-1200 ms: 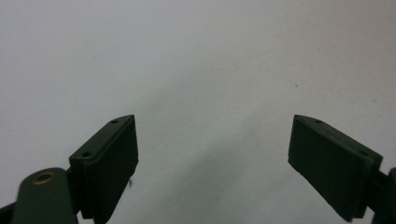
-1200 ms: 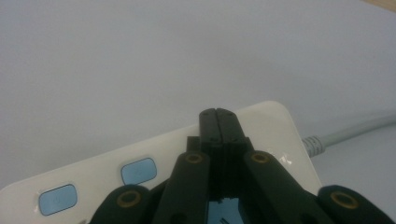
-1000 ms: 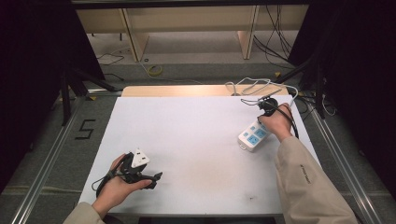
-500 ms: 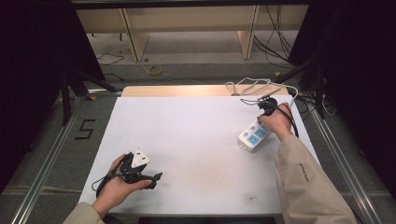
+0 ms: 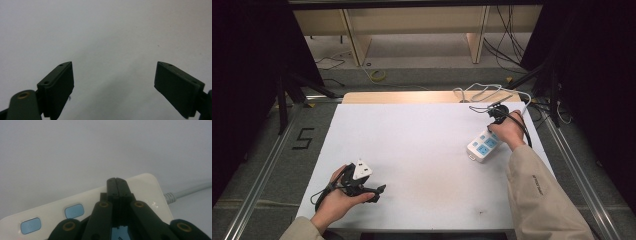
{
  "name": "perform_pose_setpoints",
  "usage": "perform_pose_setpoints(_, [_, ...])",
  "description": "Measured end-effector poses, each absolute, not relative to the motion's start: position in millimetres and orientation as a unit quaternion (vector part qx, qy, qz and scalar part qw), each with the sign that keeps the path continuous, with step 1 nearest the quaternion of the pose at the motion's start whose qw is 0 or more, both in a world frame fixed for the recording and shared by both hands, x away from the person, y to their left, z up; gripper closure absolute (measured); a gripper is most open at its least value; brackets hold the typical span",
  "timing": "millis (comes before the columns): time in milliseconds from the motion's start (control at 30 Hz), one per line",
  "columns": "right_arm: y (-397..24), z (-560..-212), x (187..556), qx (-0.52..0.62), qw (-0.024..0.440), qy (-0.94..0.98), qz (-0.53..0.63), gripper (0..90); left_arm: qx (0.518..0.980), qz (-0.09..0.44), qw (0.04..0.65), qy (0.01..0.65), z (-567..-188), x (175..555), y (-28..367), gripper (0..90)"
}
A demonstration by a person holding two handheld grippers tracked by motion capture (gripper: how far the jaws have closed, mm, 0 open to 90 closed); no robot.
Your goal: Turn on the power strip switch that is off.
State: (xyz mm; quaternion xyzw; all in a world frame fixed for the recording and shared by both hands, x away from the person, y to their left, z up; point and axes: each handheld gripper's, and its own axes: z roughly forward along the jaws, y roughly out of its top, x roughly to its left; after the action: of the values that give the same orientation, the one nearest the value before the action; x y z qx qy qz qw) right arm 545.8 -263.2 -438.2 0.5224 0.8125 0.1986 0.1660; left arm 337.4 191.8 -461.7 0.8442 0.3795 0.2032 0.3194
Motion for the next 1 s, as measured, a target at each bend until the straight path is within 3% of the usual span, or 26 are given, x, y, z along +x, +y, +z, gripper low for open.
perform_pose_setpoints(1000, [-264.7, -436.7, 537.0, 0.529, 0.187, 0.796, 0.227, 90.0, 0.845, 0.202, 0.318, 0.378, -462.4, 337.8, 190.9, 15.6])
